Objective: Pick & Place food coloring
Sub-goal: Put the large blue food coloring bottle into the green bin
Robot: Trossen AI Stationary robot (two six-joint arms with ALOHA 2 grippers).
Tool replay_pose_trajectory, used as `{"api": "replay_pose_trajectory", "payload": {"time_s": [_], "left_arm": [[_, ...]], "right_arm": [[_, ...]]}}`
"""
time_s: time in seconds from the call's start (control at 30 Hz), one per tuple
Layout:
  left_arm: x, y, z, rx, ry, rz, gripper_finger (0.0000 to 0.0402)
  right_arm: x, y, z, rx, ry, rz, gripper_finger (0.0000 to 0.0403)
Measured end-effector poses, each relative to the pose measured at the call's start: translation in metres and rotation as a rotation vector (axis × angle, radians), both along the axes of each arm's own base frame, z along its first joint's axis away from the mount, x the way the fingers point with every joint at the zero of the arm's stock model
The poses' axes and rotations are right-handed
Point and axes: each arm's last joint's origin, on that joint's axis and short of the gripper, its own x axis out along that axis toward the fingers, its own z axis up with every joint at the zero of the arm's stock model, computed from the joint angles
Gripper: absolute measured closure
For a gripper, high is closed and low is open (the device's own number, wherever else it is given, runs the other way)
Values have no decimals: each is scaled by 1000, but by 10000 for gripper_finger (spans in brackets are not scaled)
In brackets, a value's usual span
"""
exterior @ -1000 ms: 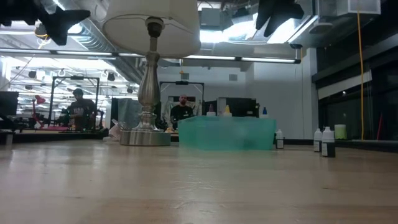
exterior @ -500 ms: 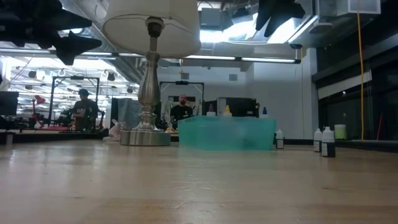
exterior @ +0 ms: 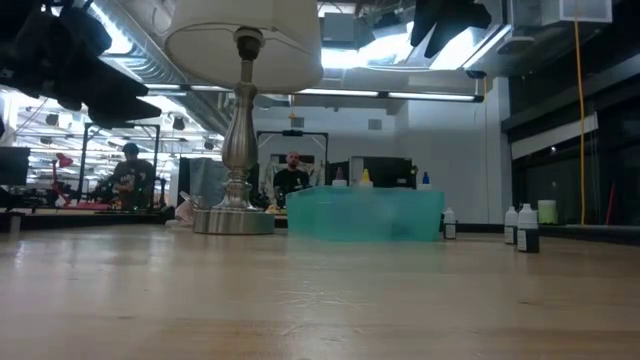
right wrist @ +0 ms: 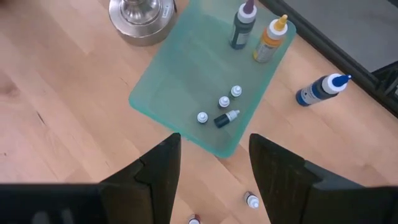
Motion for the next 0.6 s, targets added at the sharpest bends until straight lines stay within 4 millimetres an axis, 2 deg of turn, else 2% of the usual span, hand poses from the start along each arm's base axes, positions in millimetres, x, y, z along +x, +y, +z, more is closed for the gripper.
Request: {"api": "replay_pose_trajectory", "payload": {"time_s": [0.6], "left_arm": [[-2, 6, -4, 23, 44, 127, 136]], "right_arm": [[0, 0, 0, 17, -8, -18, 212]]}}
